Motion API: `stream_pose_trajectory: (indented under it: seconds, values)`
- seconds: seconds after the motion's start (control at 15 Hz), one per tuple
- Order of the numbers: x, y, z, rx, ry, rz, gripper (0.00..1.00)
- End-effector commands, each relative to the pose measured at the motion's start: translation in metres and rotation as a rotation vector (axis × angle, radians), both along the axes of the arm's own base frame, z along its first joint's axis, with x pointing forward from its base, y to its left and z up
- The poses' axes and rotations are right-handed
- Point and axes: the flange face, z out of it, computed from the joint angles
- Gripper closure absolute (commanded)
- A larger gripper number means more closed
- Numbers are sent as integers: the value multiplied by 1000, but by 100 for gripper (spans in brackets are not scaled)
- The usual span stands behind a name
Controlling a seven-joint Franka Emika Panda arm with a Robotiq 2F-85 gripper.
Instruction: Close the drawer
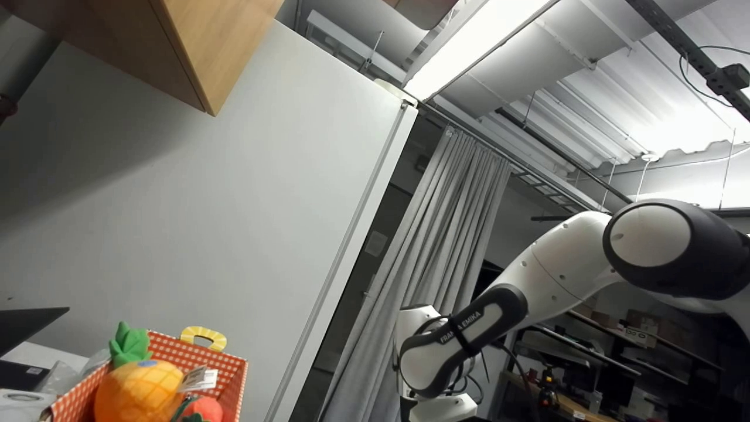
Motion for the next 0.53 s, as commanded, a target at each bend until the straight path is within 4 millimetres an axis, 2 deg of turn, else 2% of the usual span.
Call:
stream_pose_trajectory:
  seconds: [0.0,0.2,0.27,0.33,0.47]
  values:
    - [10,-19,-7,-57,4,-5,0]
    - [10,-28,-11,-69,14,-14,0]
    - [10,-29,-13,-71,17,-16,7]
    - [9,-30,-15,-68,21,-18,26]
    - [7,-28,-21,-57,33,-19,42]
